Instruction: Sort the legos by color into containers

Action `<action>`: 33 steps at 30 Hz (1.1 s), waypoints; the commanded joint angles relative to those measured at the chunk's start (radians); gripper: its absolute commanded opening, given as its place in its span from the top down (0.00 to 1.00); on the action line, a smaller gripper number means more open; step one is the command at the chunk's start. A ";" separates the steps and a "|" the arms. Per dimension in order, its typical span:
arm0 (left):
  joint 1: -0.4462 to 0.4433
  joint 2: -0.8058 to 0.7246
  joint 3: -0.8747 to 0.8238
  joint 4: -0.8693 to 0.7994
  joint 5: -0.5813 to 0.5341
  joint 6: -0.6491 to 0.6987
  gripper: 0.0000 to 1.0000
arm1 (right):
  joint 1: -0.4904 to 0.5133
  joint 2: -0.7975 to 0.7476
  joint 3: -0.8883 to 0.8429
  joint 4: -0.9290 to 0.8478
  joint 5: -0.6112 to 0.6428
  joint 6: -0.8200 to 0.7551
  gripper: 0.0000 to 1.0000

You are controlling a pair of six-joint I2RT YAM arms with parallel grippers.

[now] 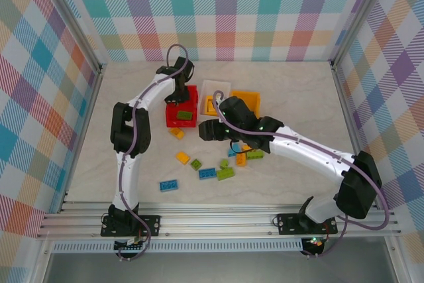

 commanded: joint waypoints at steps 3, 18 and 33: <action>0.004 -0.063 -0.004 -0.023 0.005 0.006 0.67 | -0.009 -0.037 -0.037 0.027 0.018 0.021 0.36; -0.174 -0.567 -0.306 0.133 0.092 -0.049 0.59 | -0.031 -0.148 -0.200 -0.350 0.200 0.349 0.29; -0.738 -1.269 -1.093 0.442 -0.011 -0.426 0.56 | -0.132 0.044 -0.375 -0.040 -0.004 0.287 0.27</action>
